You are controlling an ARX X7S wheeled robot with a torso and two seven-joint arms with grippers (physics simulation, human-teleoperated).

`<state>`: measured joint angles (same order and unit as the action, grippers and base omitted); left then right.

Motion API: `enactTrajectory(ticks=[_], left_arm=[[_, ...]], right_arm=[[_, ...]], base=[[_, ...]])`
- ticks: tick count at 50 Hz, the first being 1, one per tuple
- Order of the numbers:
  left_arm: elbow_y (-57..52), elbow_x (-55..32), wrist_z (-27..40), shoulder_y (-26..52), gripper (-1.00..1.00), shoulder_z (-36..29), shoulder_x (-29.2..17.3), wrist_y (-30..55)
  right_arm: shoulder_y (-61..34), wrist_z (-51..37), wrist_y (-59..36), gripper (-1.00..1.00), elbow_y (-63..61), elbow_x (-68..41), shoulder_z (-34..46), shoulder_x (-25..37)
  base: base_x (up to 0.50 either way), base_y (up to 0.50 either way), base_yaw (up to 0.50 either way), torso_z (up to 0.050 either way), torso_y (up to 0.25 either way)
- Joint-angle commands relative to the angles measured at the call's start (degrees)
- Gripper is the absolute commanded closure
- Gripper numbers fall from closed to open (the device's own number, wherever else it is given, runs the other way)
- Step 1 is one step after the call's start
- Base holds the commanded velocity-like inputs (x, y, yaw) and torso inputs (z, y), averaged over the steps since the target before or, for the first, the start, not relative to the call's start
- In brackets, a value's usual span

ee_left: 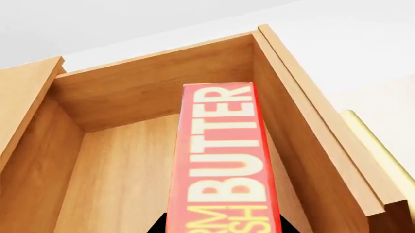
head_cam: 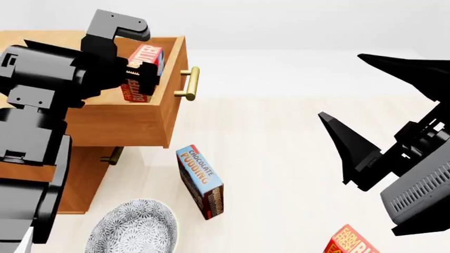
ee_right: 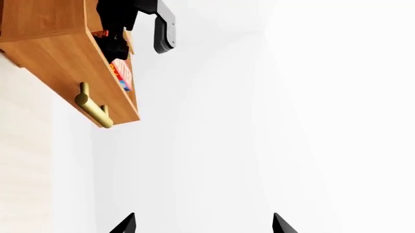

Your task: Put the butter at the front in the top drawer of the cabinet and close it.

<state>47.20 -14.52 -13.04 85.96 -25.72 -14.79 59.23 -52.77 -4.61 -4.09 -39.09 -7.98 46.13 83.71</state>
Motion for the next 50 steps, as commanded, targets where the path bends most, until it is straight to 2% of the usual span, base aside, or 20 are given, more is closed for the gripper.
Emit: enactTrajectory(ticks=[1, 10, 11, 27, 40, 50], left_arm=[[-1.57, 0.12, 0.72, 0.49, 1.0, 0.61, -0.04, -0.06], [-1.44, 0.01, 0.49, 0.49, 1.0, 0.39, -0.02, -0.06], [-1.22, 0.04, 0.52, 0.59, -1.0, 0.38, 0.0, -0.16], [-1.5, -0.18, 0.23, 0.99, -1.0, 0.17, -0.04, -0.16], [-0.98, -0.01, -0.82, 6.6, -1.0, -0.13, 0.09, -0.29], [-7.17, -1.56, -0.64, 8.09, -1.0, 1.9, -0.49, 0.15]], right_arm=[[0.29, -0.05, -0.03, -1.0, 0.14, 0.2, -0.05, -0.15], [0.63, -0.5, 0.59, -1.0, 0.06, -0.2, -0.17, 0.74], [0.61, -0.4, 0.5, -1.0, 0.14, -0.1, -0.18, 0.51], [0.69, -0.02, -0.14, -1.0, 0.2, 0.31, -0.35, -0.43], [0.65, 0.42, -0.53, -1.0, 0.03, 0.55, -0.58, -0.98], [0.71, -0.21, -0.74, -1.0, -0.24, 0.01, -0.99, -0.59]], base=[[0.0, 0.0, 0.0, 0.0, 0.0], [0.0, 0.0, 0.0, 0.001, 0.001], [0.0, 0.0, 0.0, 0.0, 0.0], [0.0, 0.0, 0.0, 0.0, 0.0], [0.0, 0.0, 0.0, 0.0, 0.0], [0.0, 0.0, 0.0, 0.0, 0.0]])
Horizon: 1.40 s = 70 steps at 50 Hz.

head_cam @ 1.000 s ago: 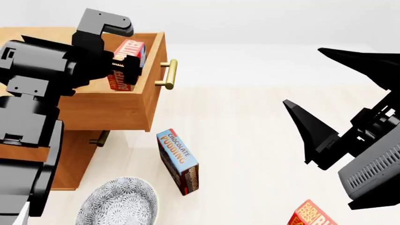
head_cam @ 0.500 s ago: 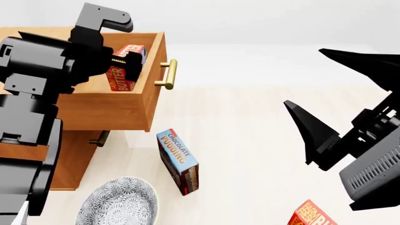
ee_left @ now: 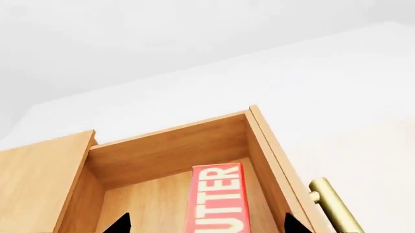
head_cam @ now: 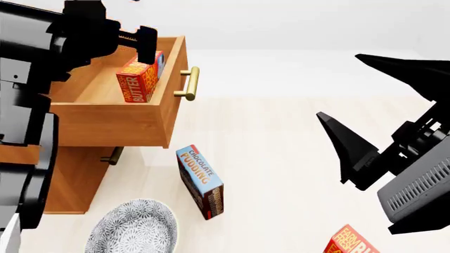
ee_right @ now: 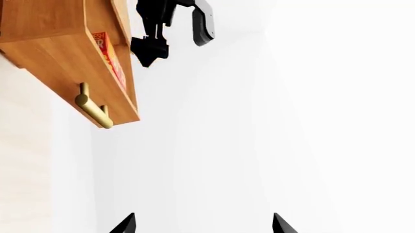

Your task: Put the butter at the front in the top drawer of the cabinet and close it.

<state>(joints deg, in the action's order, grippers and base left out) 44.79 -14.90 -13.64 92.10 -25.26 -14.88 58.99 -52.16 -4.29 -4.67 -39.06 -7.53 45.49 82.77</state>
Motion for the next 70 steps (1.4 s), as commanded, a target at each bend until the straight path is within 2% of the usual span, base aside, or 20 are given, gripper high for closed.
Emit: enactTrajectory(ticks=[1, 17, 30, 47, 70], left_arm=[[-6.21, -1.43, -0.11, 1.47, -1.0, 1.52, -0.53, 0.5], [-24.88, -6.3, -0.09, -4.06, -1.0, 2.5, 0.19, 7.61], [-34.7, -10.49, 1.31, -7.95, -1.0, 3.0, 4.52, 13.61], [-42.61, -14.23, 3.44, -12.32, -1.0, 1.5, 9.16, 18.52], [-49.19, -17.32, 5.68, -19.98, -1.0, -3.33, 10.39, 20.64]], right_arm=[[0.19, -0.84, -0.03, -1.0, -0.38, -0.71, -0.39, 0.69], [0.23, -3.75, 0.1, -1.0, -1.33, -4.26, -1.64, 3.17], [0.35, -3.3, -1.11, -1.0, -1.47, -3.89, -1.73, 2.22], [1.31, -4.75, -0.12, -1.0, -1.74, -4.59, -1.68, 4.32], [2.77, -6.82, 1.48, -1.0, -1.54, -4.75, -1.21, 6.05]], base=[[0.0, 0.0, 0.0, 0.0, 0.0], [0.0, 0.0, 0.0, 0.0, 0.0], [0.0, 0.0, 0.0, 0.0, 0.0], [0.0, 0.0, 0.0, 0.0, 0.0], [0.0, 0.0, 0.0, 0.0, 0.0]])
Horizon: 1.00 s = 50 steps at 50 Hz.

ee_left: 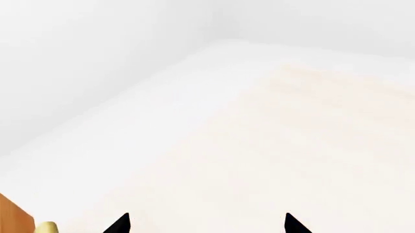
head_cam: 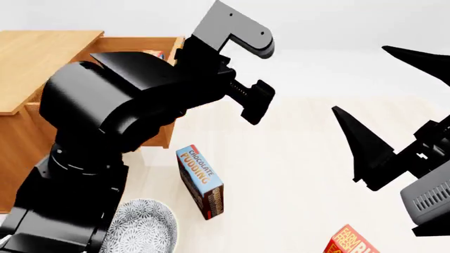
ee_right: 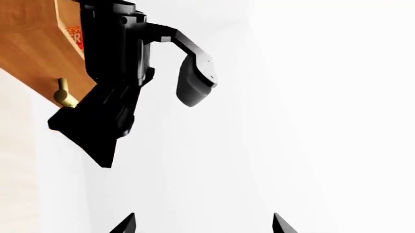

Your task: Put the butter at the front in the top drawer of the cabinet and close it.

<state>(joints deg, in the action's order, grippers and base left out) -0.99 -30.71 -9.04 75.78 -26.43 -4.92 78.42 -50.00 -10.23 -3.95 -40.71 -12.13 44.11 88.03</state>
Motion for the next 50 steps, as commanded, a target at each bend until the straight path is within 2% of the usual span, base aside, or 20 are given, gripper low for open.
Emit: enactTrajectory(ticks=[1, 17, 39, 41, 43, 50], left_arm=[[-3.64, -1.56, 1.15, -4.02, -1.0, -2.55, 0.32, 1.18], [-1.0, -0.5, 3.81, -7.79, -1.0, -5.3, -0.4, -0.42], [12.37, 4.49, 6.93, -8.69, -1.0, -6.75, -2.14, -6.85], [13.08, 4.64, 6.93, -8.88, -1.0, -6.78, -2.39, -7.2], [13.79, 4.82, 6.9, -9.09, -1.0, -6.87, -2.65, -7.69], [16.2, 5.35, 6.66, -9.54, -1.0, -7.1, -3.64, -9.36]], right_arm=[[0.65, -0.84, 0.7, -1.0, 0.13, -0.07, 0.17, 0.69], [1.01, -0.54, 0.09, -1.0, 0.09, 0.38, 0.06, -0.11], [1.14, 0.44, -1.03, -1.0, 0.34, 0.99, -0.25, -2.16], [1.25, 0.35, -0.98, -1.0, 0.33, 1.03, -0.22, -2.1], [1.79, -1.21, 1.37, -1.0, 0.24, -0.26, 0.01, 0.91], [1.9, -0.85, 0.3, -1.0, 0.24, 0.39, -0.03, -0.28]], base=[[0.0, 0.0, 0.0, 0.0, 0.0], [0.0, 0.0, 0.0, 0.0, 0.0], [0.0, 0.0, 0.0, 0.0, 0.0], [0.0, 0.0, 0.0, 0.0, 0.0], [0.0, 0.0, 0.0, 0.0, 0.0], [0.0, 0.0, 0.0, 0.0, 0.0]])
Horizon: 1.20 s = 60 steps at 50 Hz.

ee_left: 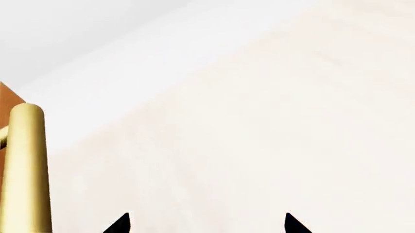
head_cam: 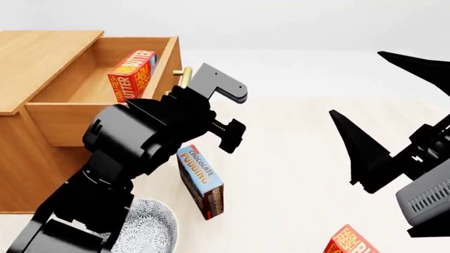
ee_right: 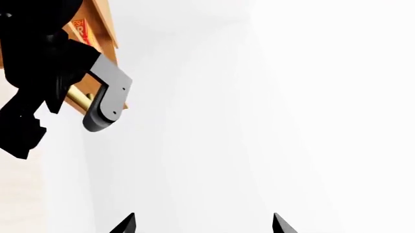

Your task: Put the butter at the front in the top drawer of the cabinet and close it.

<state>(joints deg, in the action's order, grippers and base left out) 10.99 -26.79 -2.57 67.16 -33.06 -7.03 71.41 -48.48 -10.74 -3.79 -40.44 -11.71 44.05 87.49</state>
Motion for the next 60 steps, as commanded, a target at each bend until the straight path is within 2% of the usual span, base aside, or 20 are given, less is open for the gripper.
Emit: enactTrajectory(ticks=[1, 15, 42, 60], left_arm=[[4.39, 1.46, 0.17, -0.9, -1.0, -0.44, -1.67, -2.47], [12.32, 3.64, -0.47, 1.35, -1.0, 1.15, -7.09, -6.77], [16.05, 4.61, -0.05, 2.17, -1.0, 3.7, -13.57, -8.72], [15.86, 4.47, 0.77, 2.58, -1.0, 5.7, -16.88, -8.11]], right_arm=[[0.36, -0.23, -0.01, -1.0, -0.03, 0.04, -0.01, 0.06], [0.21, 0.86, -1.81, -1.0, -0.21, 0.92, -0.25, -1.98], [-0.52, 3.2, -3.33, -1.0, -0.1, 1.61, -1.05, -4.32], [0.16, 1.87, -0.54, -1.0, -0.3, -0.31, -1.6, -0.71]], base=[[0.0, 0.0, 0.0, 0.0, 0.0], [0.0, 0.0, 0.0, 0.0, 0.0], [0.0, 0.0, 0.0, 0.0, 0.0], [0.0, 0.0, 0.0, 0.0, 0.0]])
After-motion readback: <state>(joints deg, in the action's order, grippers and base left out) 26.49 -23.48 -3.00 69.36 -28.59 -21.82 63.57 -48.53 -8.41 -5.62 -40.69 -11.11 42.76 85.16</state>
